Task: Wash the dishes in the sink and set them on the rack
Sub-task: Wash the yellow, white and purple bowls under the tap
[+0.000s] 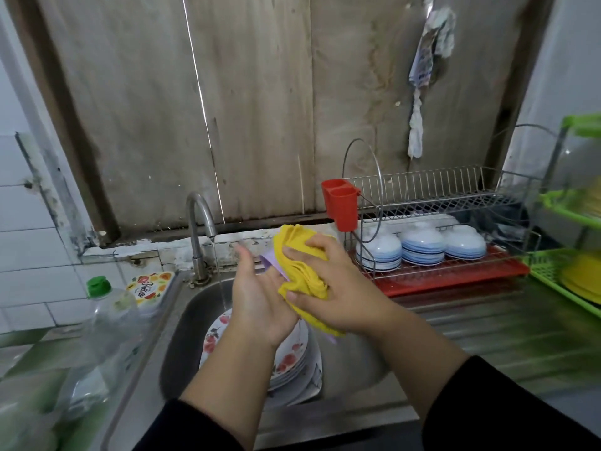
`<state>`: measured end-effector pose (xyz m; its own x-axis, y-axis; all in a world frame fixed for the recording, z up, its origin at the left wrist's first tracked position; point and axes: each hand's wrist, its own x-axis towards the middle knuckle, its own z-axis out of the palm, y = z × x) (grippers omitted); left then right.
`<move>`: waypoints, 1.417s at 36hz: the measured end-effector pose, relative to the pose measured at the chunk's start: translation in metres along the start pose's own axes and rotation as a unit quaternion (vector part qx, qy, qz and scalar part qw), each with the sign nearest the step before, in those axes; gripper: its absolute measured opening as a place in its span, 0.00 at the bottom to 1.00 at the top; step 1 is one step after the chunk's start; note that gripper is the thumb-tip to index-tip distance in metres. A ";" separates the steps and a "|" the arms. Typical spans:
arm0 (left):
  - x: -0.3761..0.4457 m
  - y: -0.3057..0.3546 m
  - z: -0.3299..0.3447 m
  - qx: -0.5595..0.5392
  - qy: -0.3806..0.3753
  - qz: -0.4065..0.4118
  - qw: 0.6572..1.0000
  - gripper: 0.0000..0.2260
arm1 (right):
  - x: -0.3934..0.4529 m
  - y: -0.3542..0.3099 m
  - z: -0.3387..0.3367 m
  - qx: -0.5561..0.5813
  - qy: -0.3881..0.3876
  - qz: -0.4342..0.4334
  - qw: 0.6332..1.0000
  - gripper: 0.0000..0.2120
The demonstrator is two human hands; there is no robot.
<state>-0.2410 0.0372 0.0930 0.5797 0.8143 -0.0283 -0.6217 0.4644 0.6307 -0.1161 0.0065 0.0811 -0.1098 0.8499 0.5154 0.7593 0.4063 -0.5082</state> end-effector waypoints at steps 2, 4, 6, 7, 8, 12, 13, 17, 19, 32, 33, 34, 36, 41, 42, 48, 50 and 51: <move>0.001 0.000 0.000 -0.024 0.030 0.006 0.999 0.39 | 0.002 0.000 -0.009 -0.067 -0.057 -0.027 0.996 0.36; 0.001 0.000 0.002 -0.027 0.049 0.015 0.998 0.33 | 0.001 -0.001 -0.020 -0.090 -0.104 -0.019 0.990 0.38; 0.002 -0.002 0.005 -0.007 0.060 0.019 0.998 0.24 | -0.001 -0.003 -0.026 -0.099 -0.134 -0.013 0.986 0.41; 0.003 -0.003 0.007 0.003 0.065 0.016 0.998 0.20 | -0.001 -0.004 -0.028 -0.098 -0.137 -0.010 0.986 0.42; 0.003 -0.005 0.009 0.010 0.075 0.013 0.997 0.16 | -0.002 -0.005 -0.029 -0.091 -0.134 -0.005 0.987 0.45; 0.002 -0.005 0.014 0.013 0.102 0.019 0.995 0.11 | -0.008 -0.003 -0.041 -0.051 -0.123 0.029 0.991 0.58; 0.002 -0.005 0.015 0.012 0.105 0.028 0.994 0.11 | -0.010 -0.002 -0.045 -0.056 -0.128 0.034 0.990 0.60; 0.000 -0.008 0.017 0.015 0.101 0.049 0.994 0.09 | -0.021 0.005 -0.059 -0.083 -0.142 0.052 0.985 0.61; -0.003 -0.013 0.017 0.016 0.095 0.047 0.994 0.09 | -0.026 0.008 -0.065 -0.113 -0.143 0.048 0.982 0.60; 0.010 -0.047 0.025 0.169 0.023 -0.065 0.983 0.10 | -0.067 0.026 -0.112 -0.308 0.001 -0.056 0.950 0.47; 0.012 -0.049 0.027 0.181 0.021 -0.062 0.981 0.10 | -0.069 0.026 -0.116 -0.337 0.004 -0.063 0.940 0.45; 0.015 -0.053 0.031 0.194 0.019 -0.058 0.979 0.10 | -0.070 0.027 -0.122 -0.366 0.007 -0.071 0.928 0.45; 0.022 -0.059 0.043 0.215 0.016 -0.051 0.975 0.13 | -0.074 0.032 -0.136 -0.420 0.017 -0.086 0.903 0.46; 0.047 -0.066 0.082 0.271 -0.001 -0.013 0.963 0.08 | -0.076 0.043 -0.174 -0.516 0.040 -0.070 0.853 0.57; 0.053 -0.066 0.091 0.286 -0.005 0.000 0.958 0.07 | -0.075 0.044 -0.182 -0.527 0.053 -0.071 0.845 0.58; 0.093 -0.060 0.152 0.360 -0.036 0.074 0.929 0.07 | -0.065 0.061 -0.238 -0.605 0.090 -0.042 0.790 0.55; 0.108 -0.060 0.173 0.370 -0.052 0.097 0.923 0.06 | -0.062 0.069 -0.259 -0.627 0.094 -0.016 0.773 0.54; 0.116 -0.060 0.184 0.372 -0.061 0.104 0.920 0.06 | -0.061 0.073 -0.270 -0.638 0.101 -0.011 0.763 0.52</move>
<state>-0.0394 0.0391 0.1948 0.5708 0.7932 0.2121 -0.2198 -0.1013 0.9703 0.1191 -0.1065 0.1990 -0.1282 0.7265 0.6751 0.7792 -0.3473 0.5218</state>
